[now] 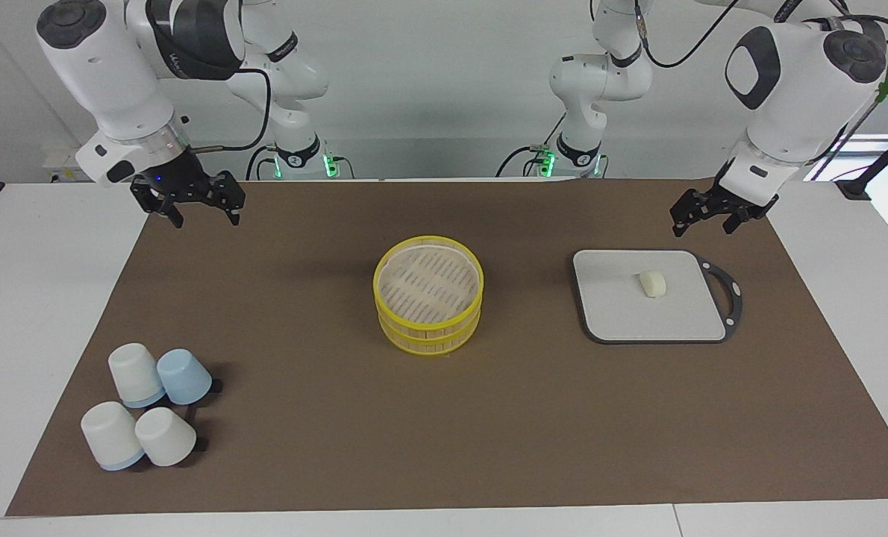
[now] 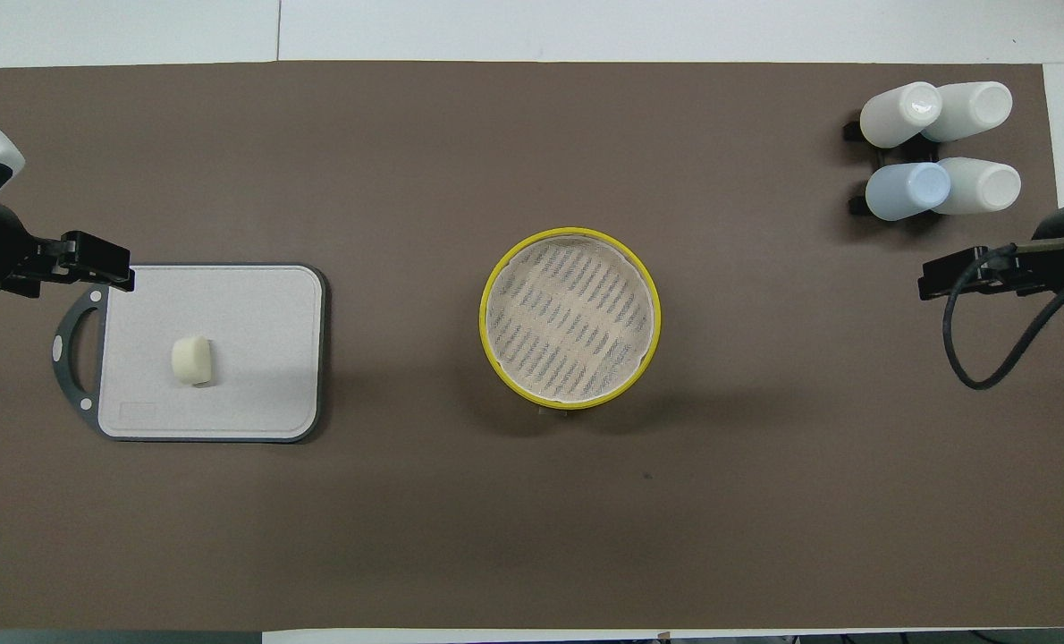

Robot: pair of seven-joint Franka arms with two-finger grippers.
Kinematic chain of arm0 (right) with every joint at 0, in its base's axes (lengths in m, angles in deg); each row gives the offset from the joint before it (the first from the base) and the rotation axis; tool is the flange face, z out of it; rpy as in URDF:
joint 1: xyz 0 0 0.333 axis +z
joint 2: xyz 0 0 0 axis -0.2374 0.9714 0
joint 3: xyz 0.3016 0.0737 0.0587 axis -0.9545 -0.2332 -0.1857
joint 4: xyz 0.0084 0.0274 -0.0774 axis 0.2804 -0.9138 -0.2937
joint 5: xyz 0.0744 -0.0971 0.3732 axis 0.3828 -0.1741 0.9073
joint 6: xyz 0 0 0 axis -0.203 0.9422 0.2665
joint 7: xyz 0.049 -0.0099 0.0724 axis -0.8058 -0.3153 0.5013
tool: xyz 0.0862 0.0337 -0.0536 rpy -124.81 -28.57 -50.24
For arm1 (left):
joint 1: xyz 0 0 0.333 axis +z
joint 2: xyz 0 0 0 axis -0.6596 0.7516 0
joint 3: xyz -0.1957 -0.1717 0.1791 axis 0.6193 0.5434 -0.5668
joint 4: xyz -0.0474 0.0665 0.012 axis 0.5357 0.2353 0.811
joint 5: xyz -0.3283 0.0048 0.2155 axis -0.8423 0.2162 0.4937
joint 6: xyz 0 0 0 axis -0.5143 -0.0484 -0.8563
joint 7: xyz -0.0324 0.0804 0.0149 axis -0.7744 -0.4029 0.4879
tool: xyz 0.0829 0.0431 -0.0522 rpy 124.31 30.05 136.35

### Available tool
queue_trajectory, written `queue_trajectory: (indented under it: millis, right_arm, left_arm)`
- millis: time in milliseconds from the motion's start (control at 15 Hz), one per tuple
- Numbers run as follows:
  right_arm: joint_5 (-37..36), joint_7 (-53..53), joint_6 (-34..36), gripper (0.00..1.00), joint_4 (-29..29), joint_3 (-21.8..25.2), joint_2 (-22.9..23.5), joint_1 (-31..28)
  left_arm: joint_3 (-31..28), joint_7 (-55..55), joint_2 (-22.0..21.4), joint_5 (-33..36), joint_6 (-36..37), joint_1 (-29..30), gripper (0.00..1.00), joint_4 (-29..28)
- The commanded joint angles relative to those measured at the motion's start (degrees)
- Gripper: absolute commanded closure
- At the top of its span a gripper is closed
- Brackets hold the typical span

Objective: Place bun in steamer
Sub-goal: 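Reach the right gripper to the steamer lid while the left gripper approaches the bun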

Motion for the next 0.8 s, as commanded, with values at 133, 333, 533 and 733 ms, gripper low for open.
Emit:
queue_trajectory:
  millis: [133,333,533,733]
  right_arm:
    - [0.5,-10.0,-1.3,0.00,5.9,-0.4,7.3,9.3]
    - [-0.2,-23.5,-1.4,0.00,10.4,-0.2,12.3,19.6]
    - [-0.4,-30.5,-2.0,0.00,16.5,-0.2,19.1,24.6]
    - [-0.5,-39.4,-1.5,0.00,25.1,0.1,26.8,30.4]
  left_arm:
    - [0.2,-0.1,0.0,-0.9,3.2,-0.9,0.00,0.2]
    - [-0.5,0.3,-1.1,-0.9,2.5,-0.7,0.00,-0.6]
    - [-0.5,0.1,-2.9,-0.8,-1.3,0.2,0.00,-4.8]
    - [-0.6,-0.3,-5.5,-0.4,-7.2,1.1,0.00,-12.4]
